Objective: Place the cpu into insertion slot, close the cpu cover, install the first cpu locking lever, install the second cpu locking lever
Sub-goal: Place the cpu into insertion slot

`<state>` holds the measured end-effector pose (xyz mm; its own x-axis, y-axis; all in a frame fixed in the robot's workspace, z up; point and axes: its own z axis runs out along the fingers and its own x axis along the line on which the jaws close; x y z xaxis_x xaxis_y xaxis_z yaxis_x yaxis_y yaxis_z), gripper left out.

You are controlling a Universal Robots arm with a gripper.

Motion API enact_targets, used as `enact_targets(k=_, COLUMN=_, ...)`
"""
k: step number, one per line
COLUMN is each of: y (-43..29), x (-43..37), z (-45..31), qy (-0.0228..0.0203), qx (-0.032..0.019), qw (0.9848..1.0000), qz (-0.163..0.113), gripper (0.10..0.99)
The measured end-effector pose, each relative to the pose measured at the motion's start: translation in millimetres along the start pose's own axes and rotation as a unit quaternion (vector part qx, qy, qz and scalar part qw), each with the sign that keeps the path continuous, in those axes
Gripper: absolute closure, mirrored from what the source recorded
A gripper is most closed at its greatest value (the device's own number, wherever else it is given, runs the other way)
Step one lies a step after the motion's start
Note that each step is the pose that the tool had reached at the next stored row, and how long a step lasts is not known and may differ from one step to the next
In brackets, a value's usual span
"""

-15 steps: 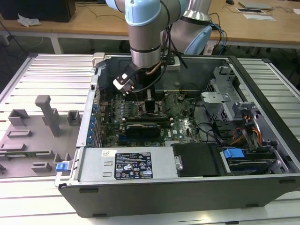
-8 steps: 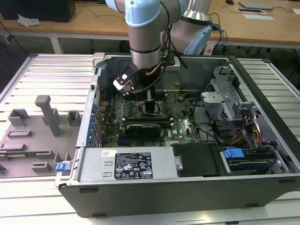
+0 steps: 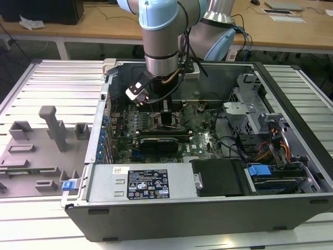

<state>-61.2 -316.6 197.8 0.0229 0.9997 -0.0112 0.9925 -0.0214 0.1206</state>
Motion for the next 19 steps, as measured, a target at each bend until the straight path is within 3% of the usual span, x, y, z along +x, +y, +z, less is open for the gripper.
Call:
enact_targets(k=1, y=0.0, x=0.0, z=0.0, qy=0.0, qx=0.0, qw=1.0, qz=0.0, gripper=0.471)
enact_targets(k=3, y=0.0, x=0.0, z=0.0, qy=0.0055, qx=-0.0002, qw=1.0, qz=0.001, gripper=0.471)
enact_targets(k=4, y=0.0, x=0.0, z=0.0, qy=0.0063, qx=-0.0002, qw=1.0, qz=0.001, gripper=0.471)
enact_targets(k=19, y=0.3, x=0.0, z=-2.6, qy=0.0082, qx=-0.0007, qw=1.0, qz=-0.002, gripper=0.471)
